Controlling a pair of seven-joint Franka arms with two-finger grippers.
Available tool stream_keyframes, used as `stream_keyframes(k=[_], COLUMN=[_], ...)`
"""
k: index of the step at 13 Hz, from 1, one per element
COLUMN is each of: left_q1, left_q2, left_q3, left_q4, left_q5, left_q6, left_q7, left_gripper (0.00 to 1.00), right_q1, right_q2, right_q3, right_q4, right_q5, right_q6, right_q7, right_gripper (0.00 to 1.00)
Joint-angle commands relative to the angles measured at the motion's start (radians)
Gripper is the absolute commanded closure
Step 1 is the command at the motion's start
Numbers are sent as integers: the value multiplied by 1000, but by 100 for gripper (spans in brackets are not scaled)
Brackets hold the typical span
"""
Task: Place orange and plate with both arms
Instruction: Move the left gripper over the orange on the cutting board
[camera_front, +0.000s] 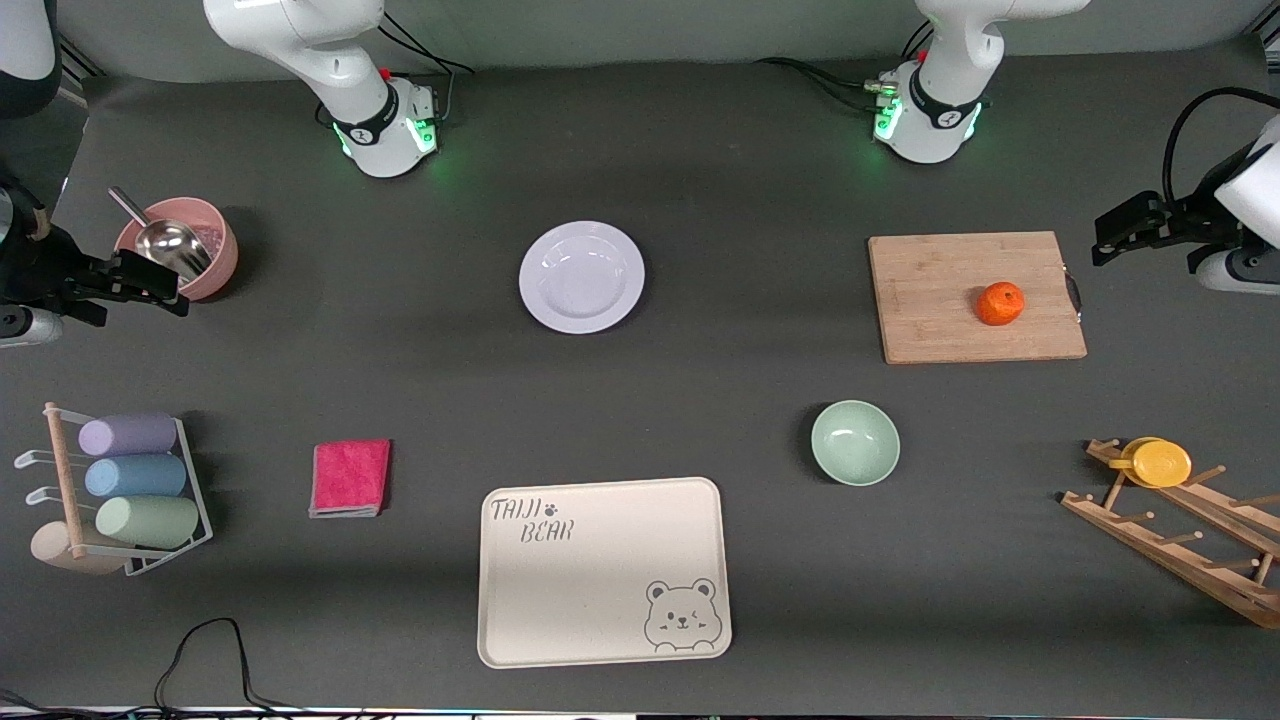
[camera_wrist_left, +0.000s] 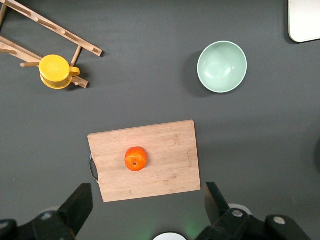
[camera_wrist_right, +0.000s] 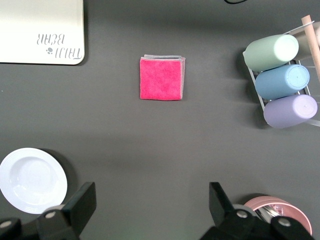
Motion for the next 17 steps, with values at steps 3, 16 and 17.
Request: stream_keyframes(k=[3, 16, 17], left_q1=[3, 24, 45], left_q2=[4, -416, -420], left_q3=[-7, 78, 76], left_q4=[11, -528, -532], left_q5=[13, 56, 56], left_q6=[-27, 119, 118], left_q7=[-18, 54, 54], left_gripper=[0, 0, 0], right_q1=[7, 62, 62], right_q2=[7, 39, 48], right_q3=[7, 10, 8], right_q4=[2, 17, 15], right_q5=[-10, -2, 20], right_q6=[14, 34, 36], right_q7=[26, 31, 31], right_gripper=[0, 0, 0])
